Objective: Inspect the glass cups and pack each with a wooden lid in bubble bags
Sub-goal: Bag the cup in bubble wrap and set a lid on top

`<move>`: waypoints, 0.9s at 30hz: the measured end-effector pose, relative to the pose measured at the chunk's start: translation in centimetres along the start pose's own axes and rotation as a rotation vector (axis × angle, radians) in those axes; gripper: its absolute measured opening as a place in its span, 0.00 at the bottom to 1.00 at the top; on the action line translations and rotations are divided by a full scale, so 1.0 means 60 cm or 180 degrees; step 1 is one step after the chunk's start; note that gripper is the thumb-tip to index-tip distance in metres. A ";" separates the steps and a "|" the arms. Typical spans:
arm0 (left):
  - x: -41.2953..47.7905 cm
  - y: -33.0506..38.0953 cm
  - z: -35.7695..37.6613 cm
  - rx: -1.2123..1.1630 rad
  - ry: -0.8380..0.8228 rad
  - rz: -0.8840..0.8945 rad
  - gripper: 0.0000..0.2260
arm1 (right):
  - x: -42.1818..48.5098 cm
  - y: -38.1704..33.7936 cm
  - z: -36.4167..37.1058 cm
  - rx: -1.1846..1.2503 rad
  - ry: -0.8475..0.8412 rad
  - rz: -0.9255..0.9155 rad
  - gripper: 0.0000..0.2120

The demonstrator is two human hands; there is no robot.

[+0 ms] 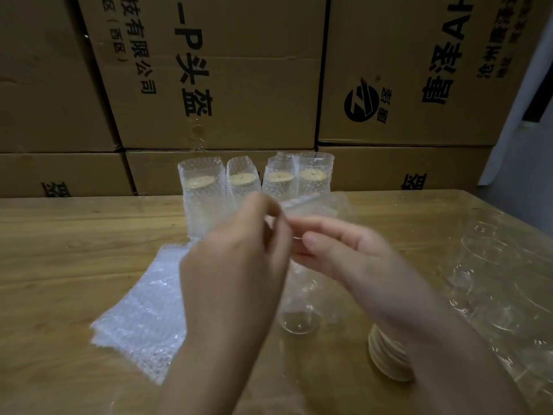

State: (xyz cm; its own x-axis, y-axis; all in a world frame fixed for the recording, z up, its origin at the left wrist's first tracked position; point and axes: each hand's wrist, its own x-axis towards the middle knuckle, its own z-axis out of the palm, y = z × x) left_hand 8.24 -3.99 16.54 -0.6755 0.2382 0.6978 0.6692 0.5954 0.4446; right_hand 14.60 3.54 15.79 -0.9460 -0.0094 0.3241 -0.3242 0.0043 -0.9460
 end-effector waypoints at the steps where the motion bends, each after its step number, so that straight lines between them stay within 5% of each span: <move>1: 0.006 -0.056 -0.083 -0.0347 -0.0055 -0.0197 0.04 | -0.002 -0.007 -0.004 -0.0103 0.0096 -0.0265 0.10; 4: -0.031 -0.082 -0.115 -0.0472 0.0321 -0.0694 0.06 | -0.005 -0.011 -0.017 -0.0283 0.0845 -0.1116 0.10; 7: -0.034 -0.073 -0.115 -0.0858 0.0396 -0.0807 0.07 | 0.014 0.021 -0.035 -0.1232 0.1706 -0.1081 0.08; 9: -0.029 -0.093 -0.121 -0.1036 0.0539 -0.0783 0.07 | 0.027 0.051 -0.047 -0.2317 0.1279 -0.0403 0.04; 12: -0.029 -0.099 -0.120 -0.0982 0.0583 -0.0772 0.08 | 0.035 0.099 -0.056 -0.3351 0.0303 0.0313 0.24; 20: -0.029 -0.102 -0.084 -0.1065 0.0406 -0.1031 0.08 | 0.042 0.120 -0.057 -0.3055 0.0346 -0.0027 0.22; 23: -0.029 -0.101 -0.075 -0.1069 0.0353 -0.1104 0.08 | 0.041 0.099 -0.068 -0.3171 0.1386 -0.0359 0.23; 27: -0.030 -0.100 -0.064 -0.1010 0.0271 -0.1083 0.08 | 0.025 0.042 -0.078 -0.1350 0.2829 -0.1755 0.23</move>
State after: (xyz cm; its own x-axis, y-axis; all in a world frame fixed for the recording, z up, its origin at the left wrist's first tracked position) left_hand 6.62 -10.97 14.78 -0.8540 -0.0016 0.5203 0.4846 0.3616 0.7965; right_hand 12.33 8.22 13.93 -0.2877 0.5993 0.7470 -0.5153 0.5606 -0.6482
